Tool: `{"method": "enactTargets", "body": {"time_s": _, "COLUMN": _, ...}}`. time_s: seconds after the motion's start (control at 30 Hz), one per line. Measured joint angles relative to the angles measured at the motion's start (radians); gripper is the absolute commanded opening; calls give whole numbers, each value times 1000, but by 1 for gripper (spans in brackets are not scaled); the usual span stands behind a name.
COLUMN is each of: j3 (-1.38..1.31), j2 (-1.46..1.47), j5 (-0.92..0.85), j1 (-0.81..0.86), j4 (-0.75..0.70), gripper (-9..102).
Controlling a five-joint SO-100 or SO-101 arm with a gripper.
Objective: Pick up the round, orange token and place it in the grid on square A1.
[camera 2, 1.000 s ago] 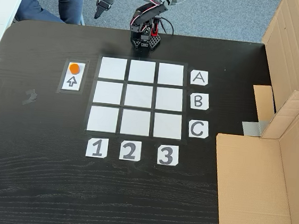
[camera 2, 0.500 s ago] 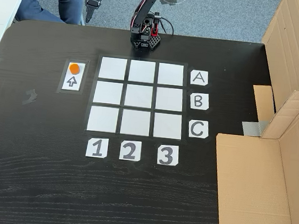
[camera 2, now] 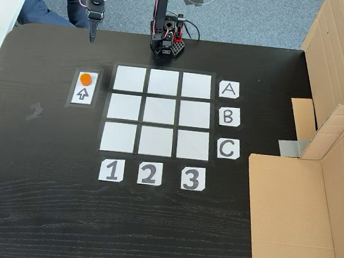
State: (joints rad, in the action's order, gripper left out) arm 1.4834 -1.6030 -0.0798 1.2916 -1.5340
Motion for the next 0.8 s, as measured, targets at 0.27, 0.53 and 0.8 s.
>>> {"method": "enactTargets", "body": {"time_s": 0.27, "j3": -112, "j2": 170, "j5": 60, "j1": -107, "j4": 0, "gripper": 34}}
{"method": "enactTargets", "body": {"time_s": 0.53, "j3": -227, "j2": 330, "j5": 106, "j1": -190, "j4": 0, "gripper": 34}}
{"method": "enactTargets", "body": {"time_s": 0.8, "j3": -347, "j2": 485, "j5": 146, "j1": -253, "j4": 0, "gripper": 34}}
